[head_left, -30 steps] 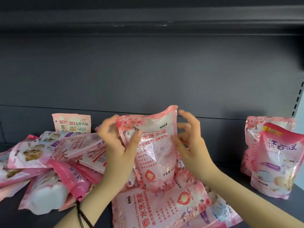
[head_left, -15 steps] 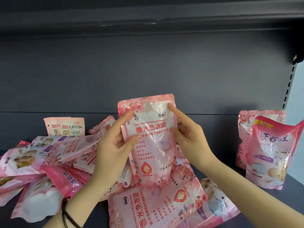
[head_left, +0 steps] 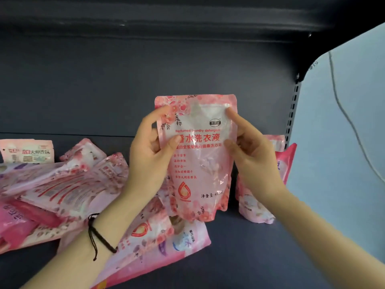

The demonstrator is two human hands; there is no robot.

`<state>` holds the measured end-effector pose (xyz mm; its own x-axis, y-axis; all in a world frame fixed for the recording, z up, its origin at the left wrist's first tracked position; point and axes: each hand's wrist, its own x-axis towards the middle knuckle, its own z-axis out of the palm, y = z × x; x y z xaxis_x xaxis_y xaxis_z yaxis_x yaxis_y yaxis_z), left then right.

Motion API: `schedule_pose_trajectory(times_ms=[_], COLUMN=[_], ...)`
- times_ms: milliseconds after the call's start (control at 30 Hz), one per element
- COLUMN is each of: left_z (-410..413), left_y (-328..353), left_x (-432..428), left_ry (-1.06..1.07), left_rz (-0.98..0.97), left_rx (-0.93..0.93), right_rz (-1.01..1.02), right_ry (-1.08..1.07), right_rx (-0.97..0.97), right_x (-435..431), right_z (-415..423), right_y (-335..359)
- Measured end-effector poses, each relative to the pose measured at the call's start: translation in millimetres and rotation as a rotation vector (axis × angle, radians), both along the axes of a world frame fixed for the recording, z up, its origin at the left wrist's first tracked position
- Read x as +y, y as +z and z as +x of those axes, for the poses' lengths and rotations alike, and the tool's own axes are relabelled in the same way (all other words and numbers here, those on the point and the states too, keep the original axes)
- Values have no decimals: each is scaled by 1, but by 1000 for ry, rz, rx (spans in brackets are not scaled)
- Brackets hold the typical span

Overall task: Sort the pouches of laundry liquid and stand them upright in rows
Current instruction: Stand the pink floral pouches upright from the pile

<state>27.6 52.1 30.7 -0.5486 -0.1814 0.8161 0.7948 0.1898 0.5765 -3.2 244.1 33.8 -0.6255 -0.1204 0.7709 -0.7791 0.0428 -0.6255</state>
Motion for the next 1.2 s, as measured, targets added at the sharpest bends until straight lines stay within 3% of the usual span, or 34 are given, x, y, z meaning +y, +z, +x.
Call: schedule_pose_trajectory(times_ms=[233,467,567,733,867,1200], left_z=[-3,-23,-27,-23,-13,-31], left_y=[-27,-42,-58,-85,-109,-107], left_x=[101,161,172,171,168,178], left_ry=[-41,3,15,4,-3,48], left_rz=[1,-21,-38,115,-37,-91], left_rx=[-69,-155,-202,-387,-678,-708], right_rz=[17,26,17,-59,192,227], right_ry=[-69,-212,-239,-181,-202,-252], right_rx=[-26,-72,-116,-289,-511,-513], right_x=[104,152,162,172,174,164], right_z=[5,-11,-16,-14,-9,-26], right_y=[-26,-54,-74,-103,-122,-118])
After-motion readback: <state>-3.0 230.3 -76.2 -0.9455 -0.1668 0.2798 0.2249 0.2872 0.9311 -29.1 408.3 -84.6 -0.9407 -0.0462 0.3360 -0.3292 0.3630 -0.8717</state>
